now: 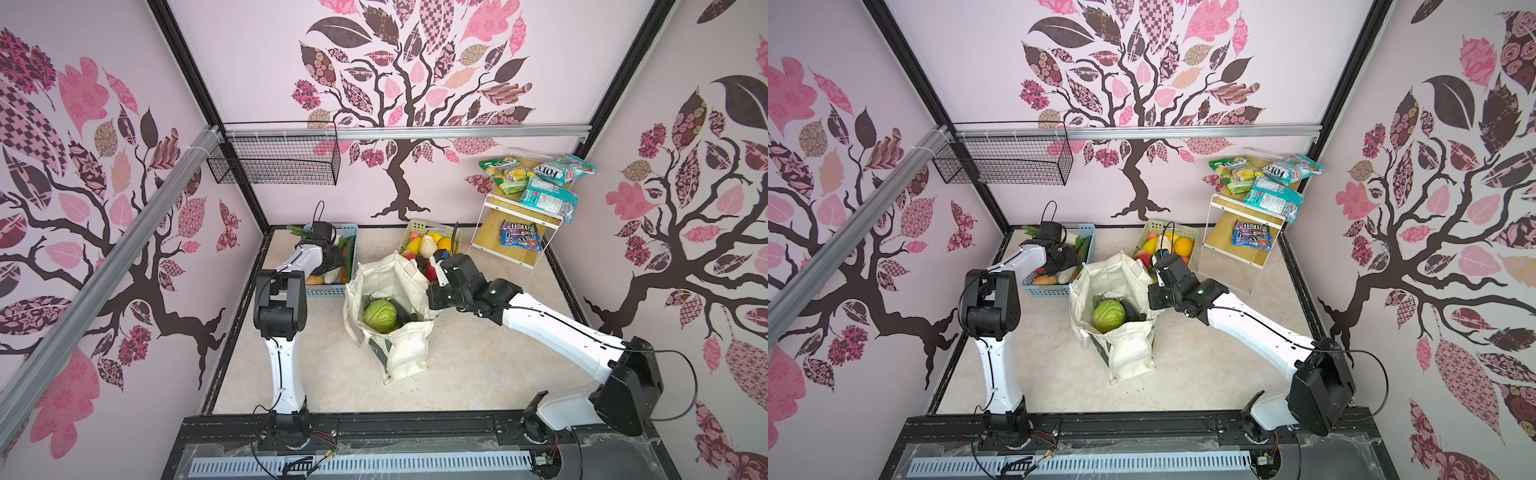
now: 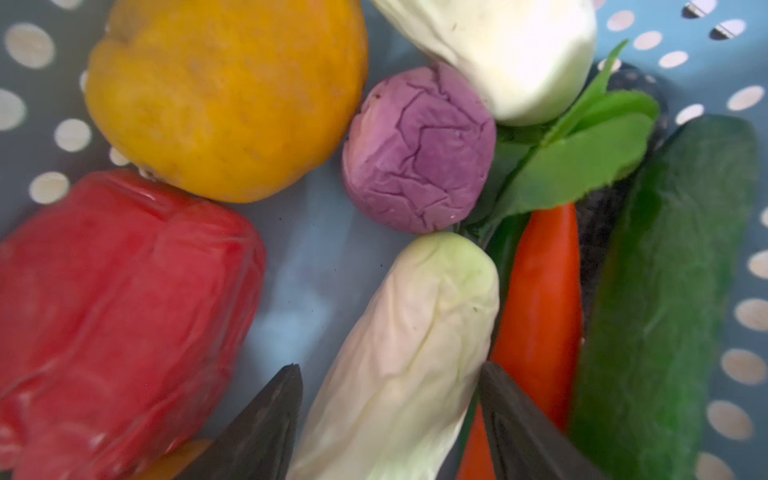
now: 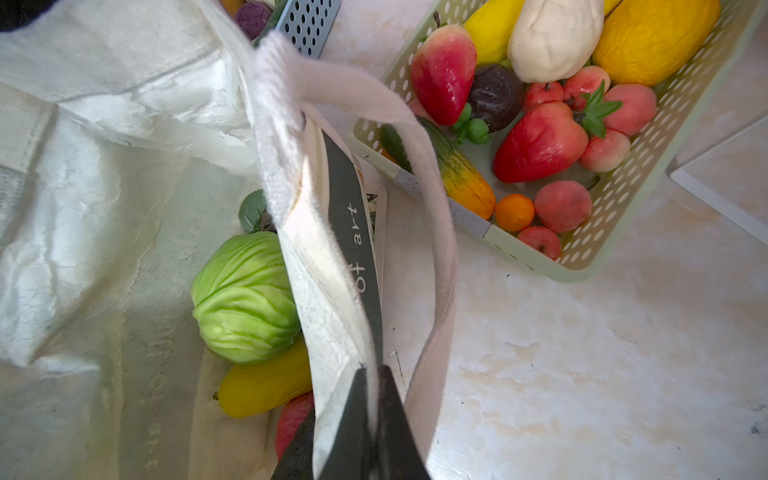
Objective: Place the food into the grocery bag and tie it
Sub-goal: 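Lower the left gripper onto the pale napa cabbage in the blue basket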
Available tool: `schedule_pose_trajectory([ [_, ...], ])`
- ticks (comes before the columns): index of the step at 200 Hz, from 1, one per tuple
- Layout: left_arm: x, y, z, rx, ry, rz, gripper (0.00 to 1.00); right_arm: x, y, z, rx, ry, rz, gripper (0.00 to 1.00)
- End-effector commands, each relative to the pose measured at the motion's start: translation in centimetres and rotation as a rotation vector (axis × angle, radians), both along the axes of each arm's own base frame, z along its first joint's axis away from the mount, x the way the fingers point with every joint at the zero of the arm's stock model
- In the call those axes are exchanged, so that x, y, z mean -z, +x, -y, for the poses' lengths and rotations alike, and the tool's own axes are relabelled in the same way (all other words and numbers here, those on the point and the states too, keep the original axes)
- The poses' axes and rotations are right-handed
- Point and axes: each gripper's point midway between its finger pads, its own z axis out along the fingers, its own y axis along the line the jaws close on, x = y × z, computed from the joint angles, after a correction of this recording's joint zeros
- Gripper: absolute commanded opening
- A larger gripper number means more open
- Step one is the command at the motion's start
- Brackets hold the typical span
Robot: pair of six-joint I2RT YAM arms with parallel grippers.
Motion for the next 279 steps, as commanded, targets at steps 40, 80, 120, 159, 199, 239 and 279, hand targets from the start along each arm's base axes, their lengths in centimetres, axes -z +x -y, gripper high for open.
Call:
schedule_pose_trajectory([
  [40, 1.5, 0.7, -0.6, -0.018, -0.023, -0.013, 0.77, 0.1, 0.7, -0.1, 0.004, -0.027, 0.0, 0.0],
  [80, 1.5, 0.5, -1.6, -0.044, -0.052, -0.013, 0.77, -0.1, 0.8, -0.2, 0.003, -0.021, 0.002, 0.0],
  [120, 0.4, 0.9, -2.3, -0.045, -0.109, 0.031, 0.69, -0.1, 0.7, -0.3, 0.0, -0.019, -0.001, 0.0],
  [159, -0.8, 1.2, -1.4, 0.129, -0.133, 0.026, 0.68, -0.2, 0.7, -0.2, 0.001, -0.022, 0.005, 0.0],
  [199, -0.4, 0.3, -1.9, 0.224, -0.05, -0.043, 0.68, 0.0, 0.6, -0.1, -0.004, -0.025, -0.003, 0.0],
  [239, -0.8, 0.5, -2.0, 0.301, -0.005, -0.061, 0.7, -0.1, 0.3, 0.1, -0.003, -0.028, -0.005, 0.0],
  [279, -0.7, 0.3, -1.9, 0.376, 0.024, -0.093, 0.71, -0.3, 0.4, 0.0, -0.005, -0.027, -0.003, 0.0],
])
